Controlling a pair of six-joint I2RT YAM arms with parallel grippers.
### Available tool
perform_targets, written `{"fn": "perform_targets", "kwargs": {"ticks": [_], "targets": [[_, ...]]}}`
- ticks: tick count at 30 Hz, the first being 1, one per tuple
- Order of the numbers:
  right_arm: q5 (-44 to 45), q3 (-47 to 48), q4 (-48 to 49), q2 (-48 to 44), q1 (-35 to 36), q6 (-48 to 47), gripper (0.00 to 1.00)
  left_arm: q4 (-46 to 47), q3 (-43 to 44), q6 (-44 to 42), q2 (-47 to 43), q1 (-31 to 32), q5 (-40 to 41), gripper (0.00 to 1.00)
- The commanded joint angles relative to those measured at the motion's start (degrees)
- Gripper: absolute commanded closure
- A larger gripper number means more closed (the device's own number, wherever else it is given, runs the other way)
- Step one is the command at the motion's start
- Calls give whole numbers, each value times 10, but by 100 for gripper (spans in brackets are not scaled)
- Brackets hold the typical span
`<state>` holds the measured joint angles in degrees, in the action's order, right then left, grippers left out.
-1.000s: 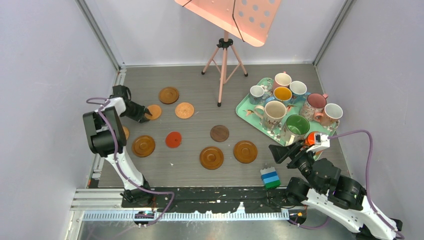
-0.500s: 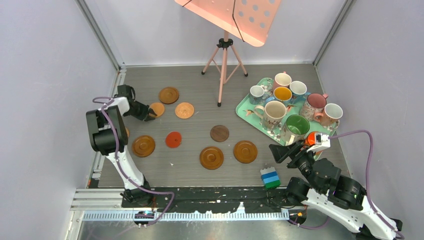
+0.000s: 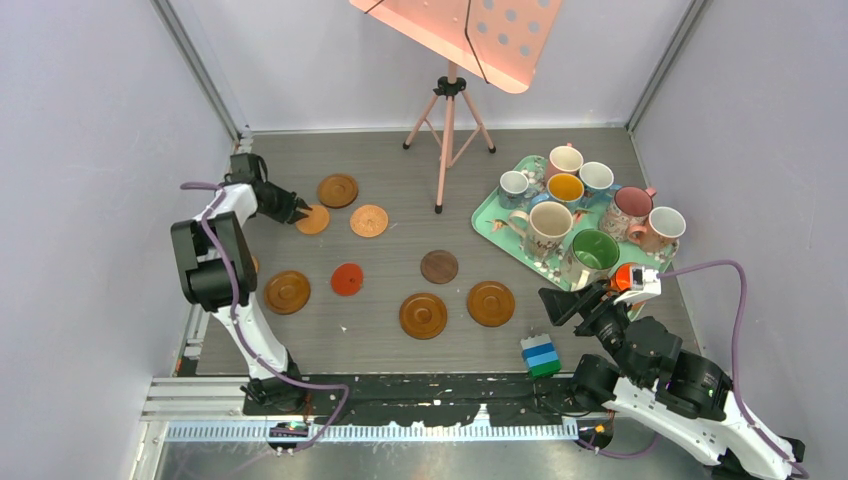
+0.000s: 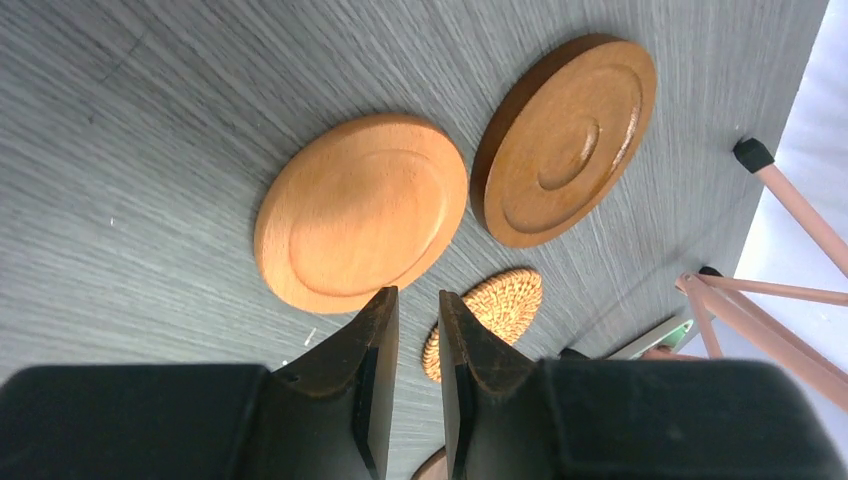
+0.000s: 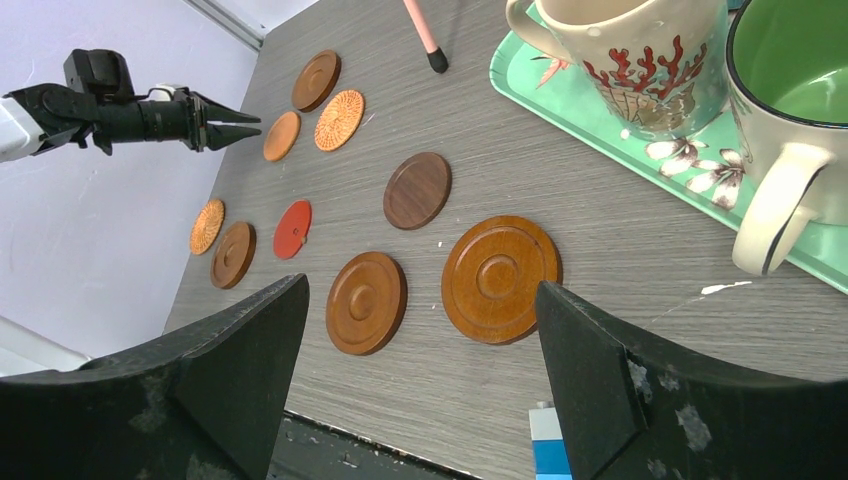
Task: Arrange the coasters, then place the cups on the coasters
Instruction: Move the coaster to the center of the board.
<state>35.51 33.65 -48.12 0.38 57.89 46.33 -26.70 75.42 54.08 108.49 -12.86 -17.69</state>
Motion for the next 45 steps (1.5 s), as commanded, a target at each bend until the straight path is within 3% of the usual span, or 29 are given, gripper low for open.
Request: {"fn": "perform_targets", "kwargs": {"ticks": [1, 16, 31, 37, 45], "targets": [[17, 7, 12, -36, -1, 5, 9, 13, 11, 11, 27, 1, -11, 77], [11, 2, 24, -28, -1, 7, 10, -13, -3, 0, 33, 10, 6, 77], [8, 0, 15, -44, -1, 13, 10, -102, 50, -52, 53, 13, -15, 76], [9, 1, 12, -48, -1, 14, 10, -94, 42, -48, 37, 16, -46, 78], [10, -6, 18, -47, -1, 14, 10, 21, 16, 0, -28, 78, -64, 80]]}}
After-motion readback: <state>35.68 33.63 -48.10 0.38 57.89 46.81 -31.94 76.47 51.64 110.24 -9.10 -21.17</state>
